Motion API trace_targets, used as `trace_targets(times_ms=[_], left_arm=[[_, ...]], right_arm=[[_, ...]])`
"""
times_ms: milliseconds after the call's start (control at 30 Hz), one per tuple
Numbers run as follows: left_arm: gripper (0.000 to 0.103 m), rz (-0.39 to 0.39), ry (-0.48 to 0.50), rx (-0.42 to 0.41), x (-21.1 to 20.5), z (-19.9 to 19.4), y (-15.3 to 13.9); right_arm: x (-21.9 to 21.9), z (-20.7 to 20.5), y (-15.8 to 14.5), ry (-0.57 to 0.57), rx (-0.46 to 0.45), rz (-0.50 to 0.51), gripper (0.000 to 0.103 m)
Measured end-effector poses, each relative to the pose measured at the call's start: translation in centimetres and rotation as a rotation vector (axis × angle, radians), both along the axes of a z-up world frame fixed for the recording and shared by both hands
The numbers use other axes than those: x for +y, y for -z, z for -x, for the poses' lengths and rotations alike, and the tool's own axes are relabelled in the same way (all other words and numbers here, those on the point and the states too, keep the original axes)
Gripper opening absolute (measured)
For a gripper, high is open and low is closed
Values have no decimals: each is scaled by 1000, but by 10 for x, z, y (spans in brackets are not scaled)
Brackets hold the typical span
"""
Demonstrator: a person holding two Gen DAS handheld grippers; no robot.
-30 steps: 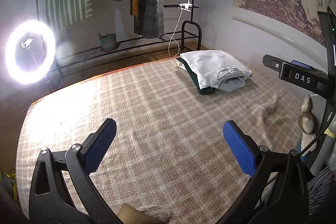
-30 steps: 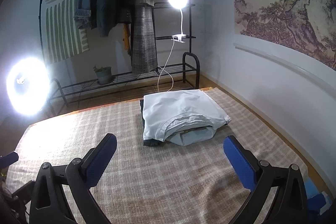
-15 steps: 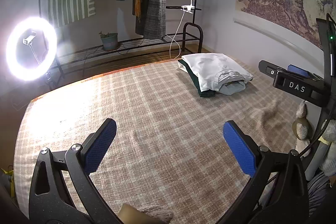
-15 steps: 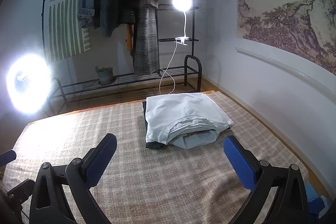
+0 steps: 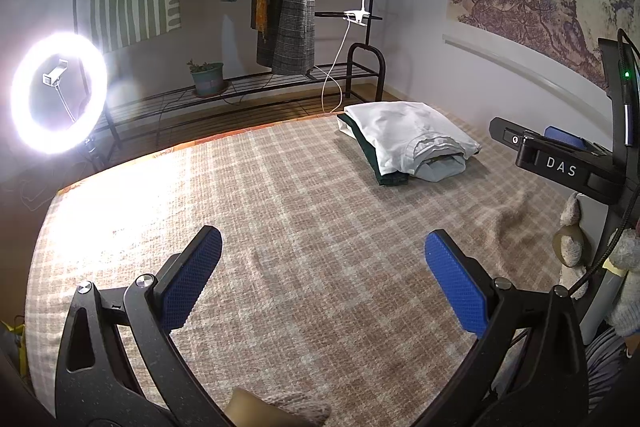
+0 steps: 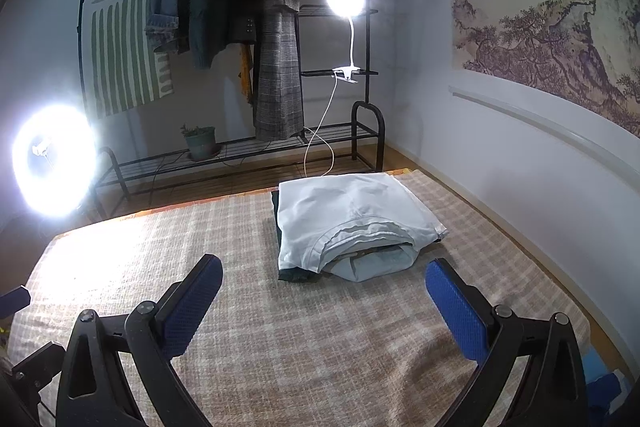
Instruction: Fold small clothes
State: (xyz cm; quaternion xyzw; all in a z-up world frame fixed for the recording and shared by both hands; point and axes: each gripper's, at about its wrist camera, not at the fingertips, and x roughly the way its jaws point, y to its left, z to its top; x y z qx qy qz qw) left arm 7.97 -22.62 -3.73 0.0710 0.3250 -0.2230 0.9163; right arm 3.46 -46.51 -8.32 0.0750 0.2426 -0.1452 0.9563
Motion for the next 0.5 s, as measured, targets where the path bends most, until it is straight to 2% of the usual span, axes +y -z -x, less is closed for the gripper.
trace_targets(times_ms=[500], left_arm=[[103,4,1,2,1,0,-1]], right_arm=[[1,1,2,-2,1,-3,103]])
